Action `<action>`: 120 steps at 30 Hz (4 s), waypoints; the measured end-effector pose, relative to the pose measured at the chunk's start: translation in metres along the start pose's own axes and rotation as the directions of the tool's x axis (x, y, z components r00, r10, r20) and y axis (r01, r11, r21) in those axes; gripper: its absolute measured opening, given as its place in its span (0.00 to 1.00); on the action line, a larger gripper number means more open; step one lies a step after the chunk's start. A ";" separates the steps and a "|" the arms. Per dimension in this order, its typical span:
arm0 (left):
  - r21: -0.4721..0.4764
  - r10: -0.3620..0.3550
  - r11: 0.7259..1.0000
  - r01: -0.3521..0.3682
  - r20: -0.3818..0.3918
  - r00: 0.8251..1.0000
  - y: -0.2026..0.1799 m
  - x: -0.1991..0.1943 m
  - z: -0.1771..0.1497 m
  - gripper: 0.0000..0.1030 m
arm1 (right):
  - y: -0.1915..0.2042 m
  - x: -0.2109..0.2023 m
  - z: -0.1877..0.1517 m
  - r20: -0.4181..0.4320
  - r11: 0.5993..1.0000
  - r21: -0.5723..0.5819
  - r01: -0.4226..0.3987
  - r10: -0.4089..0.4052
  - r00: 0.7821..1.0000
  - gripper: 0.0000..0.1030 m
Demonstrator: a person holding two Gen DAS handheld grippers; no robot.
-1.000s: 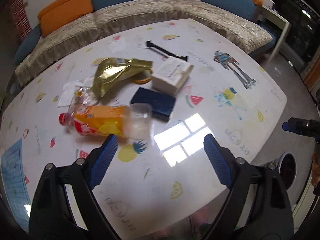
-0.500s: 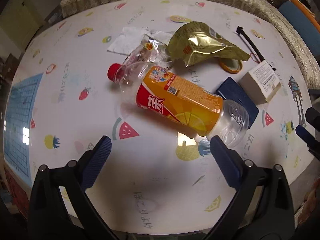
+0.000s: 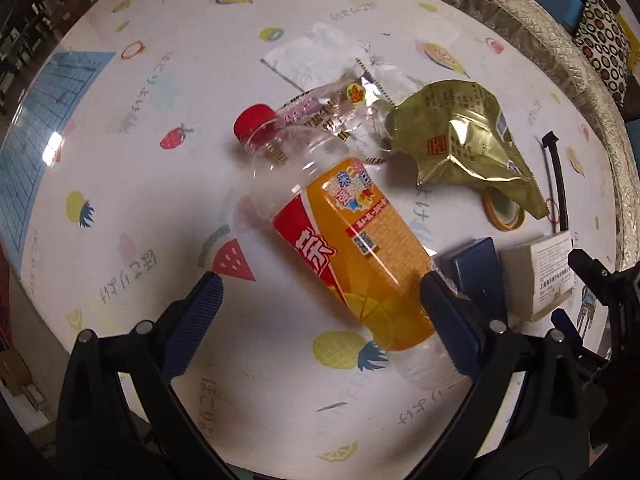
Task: Collect trash
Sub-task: 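Return both grippers to the table toward the orange bottle and white box, then grasp the orange iced-tea bottle with the left gripper while the right gripper grasps the white box, then carry the bottle and white box in both grippers over the bin, then open both grippers to drop the bottle and box into the bin, then return both grippers to the table toward the dark blue box and black strap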
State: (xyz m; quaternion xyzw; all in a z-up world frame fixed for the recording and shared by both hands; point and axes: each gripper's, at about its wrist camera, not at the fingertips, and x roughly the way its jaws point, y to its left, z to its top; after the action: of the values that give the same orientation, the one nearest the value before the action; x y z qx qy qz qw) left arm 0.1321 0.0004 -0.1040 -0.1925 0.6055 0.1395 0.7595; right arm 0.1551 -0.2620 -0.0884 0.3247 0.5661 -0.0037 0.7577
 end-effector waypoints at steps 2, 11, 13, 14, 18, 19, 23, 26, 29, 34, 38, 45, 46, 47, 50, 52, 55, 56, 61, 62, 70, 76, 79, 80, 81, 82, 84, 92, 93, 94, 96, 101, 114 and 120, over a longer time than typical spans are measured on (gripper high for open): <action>-0.053 -0.023 0.998 0.023 0.002 1.000 0.002 0.005 0.001 0.95 | 0.001 0.007 0.005 0.007 1.000 0.010 0.021 -0.021 1.000 0.86; -0.156 -0.048 0.987 0.047 -0.005 0.999 -0.002 0.015 0.000 0.94 | 0.020 0.041 0.013 0.009 0.980 -0.065 0.188 -0.188 0.982 0.86; -0.165 -0.044 0.985 0.041 -0.011 0.999 -0.006 0.017 0.001 0.94 | 0.026 0.048 0.007 0.011 0.967 -0.129 0.218 -0.219 0.976 0.85; -0.154 -0.039 0.987 0.037 -0.015 0.999 -0.010 0.019 0.002 0.94 | 0.028 0.048 0.004 0.020 0.959 -0.162 0.233 -0.233 0.972 0.83; -0.099 -0.014 0.995 0.008 -0.053 0.999 -0.025 0.032 0.005 0.94 | 0.016 0.038 0.000 0.010 0.962 -0.184 0.200 -0.201 0.979 0.69; -0.081 -0.002 0.997 -0.003 -0.067 0.998 -0.029 0.037 0.004 0.94 | 0.011 0.035 0.000 0.000 0.964 -0.183 0.191 -0.194 0.981 0.68; 0.059 0.031 0.998 -0.026 -0.090 0.995 -0.044 0.055 -0.004 0.86 | -0.009 0.022 -0.003 -0.008 0.964 -0.193 0.183 -0.188 0.982 0.67; 0.161 0.015 0.987 -0.012 -0.022 1.000 -0.054 0.047 -0.013 0.67 | -0.020 0.010 -0.004 0.003 0.971 -0.176 0.160 -0.162 0.987 0.67; 0.187 0.007 0.982 -0.005 -0.009 1.000 -0.053 0.046 -0.017 0.64 | -0.030 -0.001 -0.008 0.005 0.978 -0.170 0.123 -0.124 0.992 0.66; 0.213 0.007 0.977 -0.013 0.030 1.000 -0.046 0.037 -0.030 0.59 | -0.041 -0.012 -0.017 0.001 0.984 -0.160 0.078 -0.079 0.997 0.66; 0.235 -0.005 0.972 -0.015 0.085 0.996 -0.032 0.013 -0.038 0.57 | -0.044 -0.026 -0.023 0.014 0.987 -0.156 0.032 -0.030 0.999 0.66; 0.293 -0.061 0.956 -0.012 0.236 0.970 -0.020 -0.045 -0.063 0.57 | -0.050 -0.062 -0.035 0.041 0.989 -0.130 -0.076 0.082 0.996 0.66; 0.306 -0.067 0.952 -0.016 0.257 0.964 -0.021 -0.052 -0.064 0.57 | -0.053 -0.070 -0.039 0.049 0.988 -0.129 -0.085 0.092 0.995 0.66; 0.324 -0.076 0.946 -0.021 0.281 0.957 -0.025 -0.061 -0.068 0.57 | -0.056 -0.078 -0.043 0.054 0.987 -0.127 -0.096 0.104 0.993 0.66; 0.378 -0.125 0.926 0.001 0.304 0.945 -0.041 -0.082 -0.079 0.57 | -0.071 -0.102 -0.055 0.077 0.986 -0.111 -0.128 0.137 0.988 0.66; 0.425 -0.161 0.905 0.016 0.306 0.938 -0.052 -0.094 -0.095 0.57 | -0.089 -0.122 -0.065 0.106 0.986 -0.086 -0.145 0.154 0.982 0.66; 0.501 -0.217 0.865 0.033 0.313 0.925 -0.077 -0.111 -0.125 0.57 | -0.123 -0.149 -0.077 0.139 0.984 -0.041 -0.171 0.175 0.975 0.66; 0.531 -0.237 0.847 0.039 0.310 0.921 -0.087 -0.117 -0.140 0.57 | -0.138 -0.160 -0.084 0.153 0.984 -0.023 -0.175 0.177 0.972 0.66; 0.670 -0.325 0.738 0.074 0.257 0.910 -0.136 -0.133 -0.213 0.57 | -0.209 -0.214 -0.116 0.228 0.987 0.040 -0.154 0.141 0.964 0.66; 0.693 -0.342 0.715 0.089 0.236 0.910 -0.146 -0.133 -0.229 0.57 | -0.224 -0.225 -0.122 0.242 0.987 0.058 -0.149 0.130 0.961 0.66; 0.867 -0.410 0.474 0.155 0.062 0.910 -0.218 -0.124 -0.379 0.57 | -0.372 -0.298 -0.198 0.341 0.960 0.258 -0.107 0.013 0.940 0.66; 0.947 -0.391 0.271 0.175 -0.058 0.919 -0.253 -0.106 -0.491 0.57 | -0.481 -0.319 -0.271 0.347 0.893 0.442 -0.086 -0.082 0.934 0.66; 0.965 -0.366 0.189 0.182 -0.103 0.925 -0.262 -0.096 -0.534 0.57 | -0.525 -0.320 -0.307 0.338 0.852 0.517 -0.085 -0.112 0.934 0.66; 0.971 -0.352 0.157 0.178 -0.113 0.929 -0.265 -0.091 -0.549 0.58 | -0.540 -0.318 -0.319 0.332 0.836 0.542 -0.086 -0.119 0.936 0.66; 0.976 -0.339 0.134 0.174 -0.119 0.933 -0.268 -0.086 -0.562 0.58 | -0.551 -0.318 -0.328 0.328 0.824 0.560 -0.087 -0.124 0.937 0.66; 0.979 -0.328 0.109 0.174 -0.130 0.936 -0.271 -0.082 -0.575 0.58 | -0.563 -0.316 -0.337 0.321 0.812 0.578 -0.086 -0.128 0.939 0.66; 0.982 -0.297 0.057 0.181 -0.157 0.942 -0.275 -0.071 -0.598 0.58 | -0.582 -0.311 -0.353 0.309 0.786 0.612 -0.089 -0.134 0.942 0.66; 0.978 -0.159 -0.082 0.191 -0.202 0.966 -0.282 -0.020 -0.666 0.58 | -0.628 -0.282 -0.380 0.272 0.713 0.693 -0.108 -0.120 0.955 0.67; 0.976 -0.141 -0.088 0.199 -0.210 0.967 -0.281 -0.014 -0.672 0.58 | -0.631 -0.279 -0.383 0.269 0.704 0.701 -0.112 -0.116 0.956 0.67; 0.974 -0.128 -0.090 0.208 -0.218 0.968 -0.280 -0.010 -0.677 0.58 | -0.636 -0.275 -0.386 0.263 0.697 0.709 -0.112 -0.114 0.958 0.67; 0.970 -0.093 -0.104 0.221 -0.230 0.969 -0.280 0.001 -0.690 0.58 | -0.645 -0.267 -0.393 0.250 0.677 0.727 -0.112 -0.109 0.962 0.67; 0.961 -0.011 -0.127 0.245 -0.248 0.969 -0.279 0.026 -0.713 0.58 | -0.661 -0.249 -0.399 0.219 0.642 0.759 -0.110 -0.093 0.971 0.68; 0.964 -0.087 -0.173 0.203 -0.220 0.972 -0.281 0.001 -0.728 0.91 | -0.675 -0.261 -0.413 0.237 0.608 0.785 -0.119 -0.117 0.965 0.78; 0.970 -0.147 -0.158 0.186 -0.210 0.967 -0.284 -0.017 -0.707 0.91 | -0.666 -0.273 -0.412 0.261 0.616 0.776 -0.135 -0.119 0.958 0.78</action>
State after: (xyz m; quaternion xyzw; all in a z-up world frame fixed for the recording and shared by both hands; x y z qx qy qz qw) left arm -0.3576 -0.5777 -0.1887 0.3654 0.4826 -0.4637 0.6469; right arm -0.5445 -0.6820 -0.2396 0.6223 0.3893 -0.2949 0.6117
